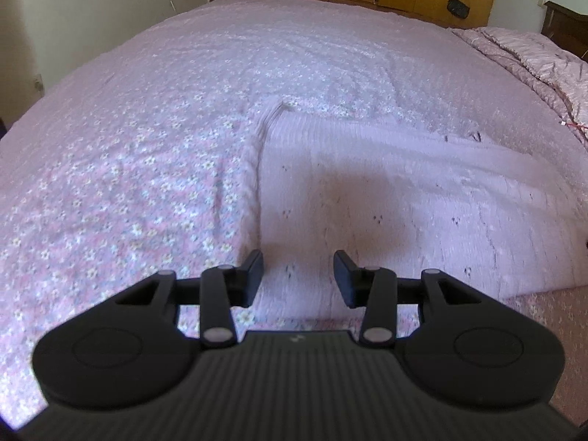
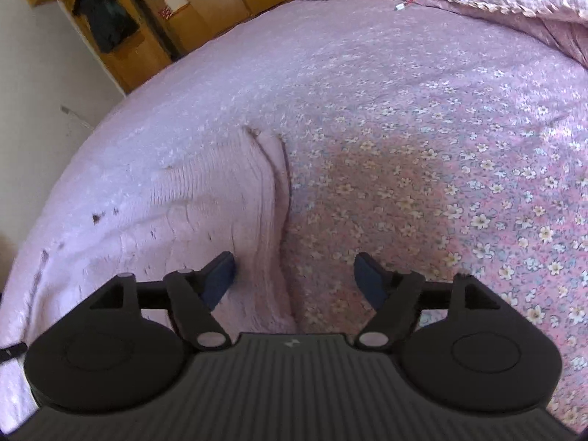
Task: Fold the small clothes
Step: 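Move the right gripper along the folded cardigan edge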
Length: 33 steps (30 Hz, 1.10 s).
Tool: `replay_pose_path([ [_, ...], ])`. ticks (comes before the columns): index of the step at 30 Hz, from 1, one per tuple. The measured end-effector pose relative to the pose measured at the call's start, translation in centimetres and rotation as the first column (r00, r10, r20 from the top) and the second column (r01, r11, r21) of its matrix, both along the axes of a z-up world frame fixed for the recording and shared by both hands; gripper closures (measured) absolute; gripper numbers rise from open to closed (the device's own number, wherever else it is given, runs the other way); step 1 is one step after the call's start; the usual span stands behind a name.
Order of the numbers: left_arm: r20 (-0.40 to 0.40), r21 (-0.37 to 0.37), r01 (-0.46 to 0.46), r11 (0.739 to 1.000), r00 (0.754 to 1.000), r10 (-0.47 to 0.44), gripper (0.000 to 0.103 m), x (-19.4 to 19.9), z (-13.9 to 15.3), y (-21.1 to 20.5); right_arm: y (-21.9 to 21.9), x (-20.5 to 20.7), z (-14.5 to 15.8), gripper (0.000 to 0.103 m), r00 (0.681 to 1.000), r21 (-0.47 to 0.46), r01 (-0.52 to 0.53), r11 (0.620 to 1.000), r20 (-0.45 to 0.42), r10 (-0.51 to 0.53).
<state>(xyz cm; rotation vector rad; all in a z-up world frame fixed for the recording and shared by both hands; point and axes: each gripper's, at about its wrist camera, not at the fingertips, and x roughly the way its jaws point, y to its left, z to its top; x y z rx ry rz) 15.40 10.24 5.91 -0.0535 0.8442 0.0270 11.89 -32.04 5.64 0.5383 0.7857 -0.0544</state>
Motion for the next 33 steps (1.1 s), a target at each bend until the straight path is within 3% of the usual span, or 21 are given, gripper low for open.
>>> replay_pose_path([
  [9,-0.034,-0.015,-0.022,1.0,0.999,0.021,0.059,-1.6,0.4,0.4,0.9,0.4,-0.1,0.017,0.998,0.1,-0.061,0.993,-0.027,0.064],
  [11,-0.046,-0.014,-0.021,1.0,0.999,0.021,0.059,-1.8,0.3,0.4,1.2,0.6,-0.3,0.017,0.997,0.14,-0.076,0.987,-0.018,0.08],
  [16,-0.071,-0.048,-0.031,0.998,0.997,0.027,0.059,-2.6,-0.3,0.2,1.3,0.8,-1.2,0.014,0.996,0.134,-0.083,0.988,0.052,0.076],
  [21,-0.077,-0.034,-0.026,0.999,0.997,0.023,0.059,-2.7,-0.2,0.0,1.2,0.6,-1.8,0.005,0.989,0.152,-0.113,0.982,0.112,0.096],
  [25,-0.075,-0.035,-0.027,0.999,0.997,0.024,0.059,-2.6,-0.1,0.2,0.8,0.9,-1.6,0.005,0.995,0.212,-0.055,0.976,0.091,0.036],
  [29,-0.076,-0.043,-0.026,0.999,0.997,0.022,0.059,-2.7,-0.1,0.3,0.6,1.0,-2.3,0.019,0.992,0.331,-0.074,0.941,0.118,0.036],
  [33,-0.079,-0.029,-0.018,0.999,0.997,0.016,0.059,-2.7,-0.2,0.2,0.5,0.6,-3.1,0.031,0.988,0.35,-0.043,0.936,0.154,-0.012],
])
